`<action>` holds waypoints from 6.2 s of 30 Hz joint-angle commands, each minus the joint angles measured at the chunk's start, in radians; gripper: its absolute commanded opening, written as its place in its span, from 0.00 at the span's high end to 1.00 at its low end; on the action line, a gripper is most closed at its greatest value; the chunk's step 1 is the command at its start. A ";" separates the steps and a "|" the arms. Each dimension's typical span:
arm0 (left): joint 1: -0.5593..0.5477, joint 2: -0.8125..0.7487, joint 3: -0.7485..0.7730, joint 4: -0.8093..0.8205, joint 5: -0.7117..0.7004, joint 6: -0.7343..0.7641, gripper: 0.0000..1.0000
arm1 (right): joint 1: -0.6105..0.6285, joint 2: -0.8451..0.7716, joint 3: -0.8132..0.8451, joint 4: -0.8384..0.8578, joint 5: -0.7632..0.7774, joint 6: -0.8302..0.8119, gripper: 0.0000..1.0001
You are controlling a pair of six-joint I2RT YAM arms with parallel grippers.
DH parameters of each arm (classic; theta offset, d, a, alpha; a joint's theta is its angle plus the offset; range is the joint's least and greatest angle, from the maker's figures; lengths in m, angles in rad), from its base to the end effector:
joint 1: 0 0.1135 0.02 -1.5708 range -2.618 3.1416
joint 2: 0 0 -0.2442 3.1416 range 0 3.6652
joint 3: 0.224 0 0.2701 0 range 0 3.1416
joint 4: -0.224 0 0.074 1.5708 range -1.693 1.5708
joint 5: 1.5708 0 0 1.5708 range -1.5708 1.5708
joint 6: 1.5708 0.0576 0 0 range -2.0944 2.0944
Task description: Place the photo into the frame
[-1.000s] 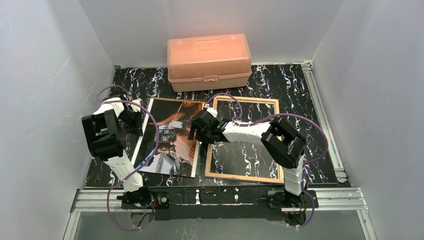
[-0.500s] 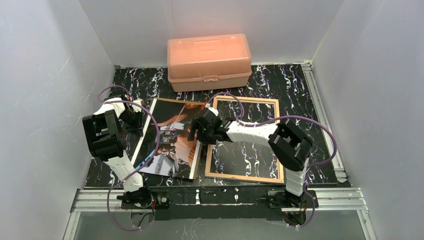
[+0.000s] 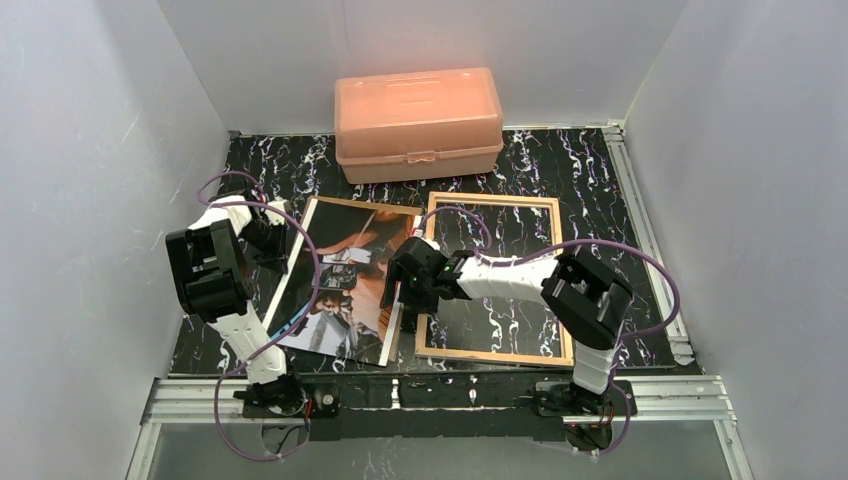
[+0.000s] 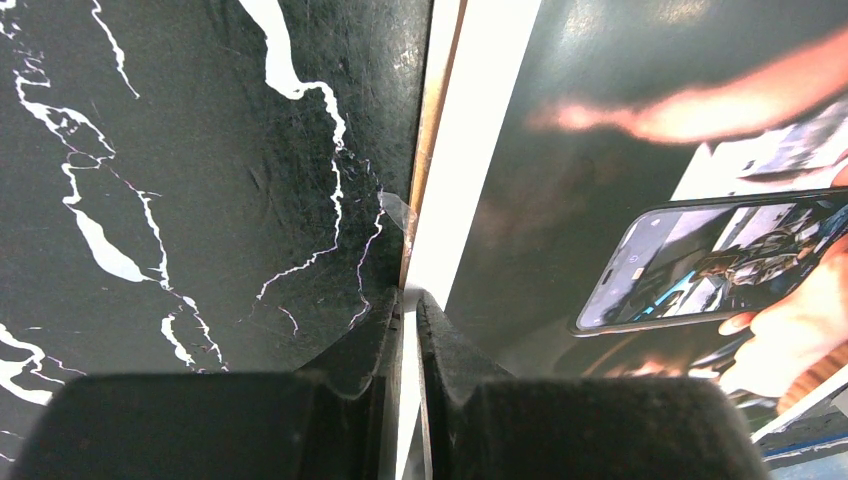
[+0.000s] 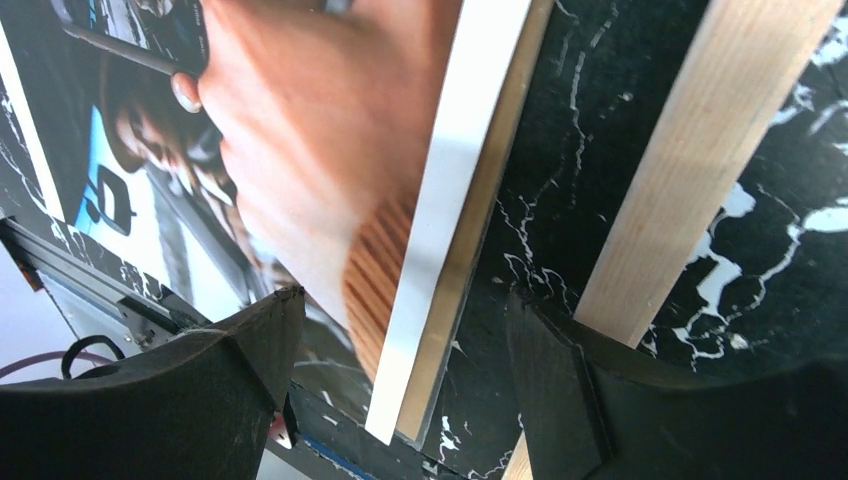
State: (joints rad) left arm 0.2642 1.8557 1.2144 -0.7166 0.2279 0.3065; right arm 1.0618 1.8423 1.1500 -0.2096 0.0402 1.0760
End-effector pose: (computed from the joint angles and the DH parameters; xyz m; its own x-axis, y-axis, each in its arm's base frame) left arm 0.3539 0.0822 0.1112 -0.9624 0.0442 -0.2681 0.0861 0.9854 -0.1468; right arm 0.2009 0.3552 0.1236 -0.9387 0.1224 -0.3222 -0.0721 0.8444 0.5308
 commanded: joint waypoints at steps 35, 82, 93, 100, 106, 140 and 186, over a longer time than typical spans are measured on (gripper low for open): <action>-0.016 -0.001 -0.035 -0.064 0.019 0.011 1.00 | 0.038 -0.032 0.078 -0.065 -0.111 0.094 0.20; -0.016 0.000 -0.012 -0.105 0.034 0.013 1.00 | 0.017 -0.138 -0.462 1.341 -0.075 0.423 0.22; -0.016 -0.015 -0.011 -0.117 0.040 0.016 1.00 | -0.002 -0.103 -0.372 1.131 -0.083 0.312 0.23; -0.016 -0.044 0.003 -0.148 0.065 0.020 1.00 | -0.024 -0.060 -0.350 1.059 -0.126 0.289 0.26; -0.016 -0.041 -0.007 -0.147 0.058 0.026 1.00 | -0.051 -0.103 -0.411 1.048 -0.133 0.288 0.28; -0.016 -0.067 0.012 -0.148 -0.006 0.064 1.00 | -0.112 -0.191 -0.476 0.925 -0.231 0.290 0.60; -0.005 0.070 -0.018 -0.029 -0.091 0.053 1.00 | -0.117 -0.156 -0.553 0.950 -0.253 0.266 0.87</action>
State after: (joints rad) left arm 0.2604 1.8591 1.2205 -0.7490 0.0967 0.3618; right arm 0.9482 1.6474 0.6060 0.6422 -0.1917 1.3247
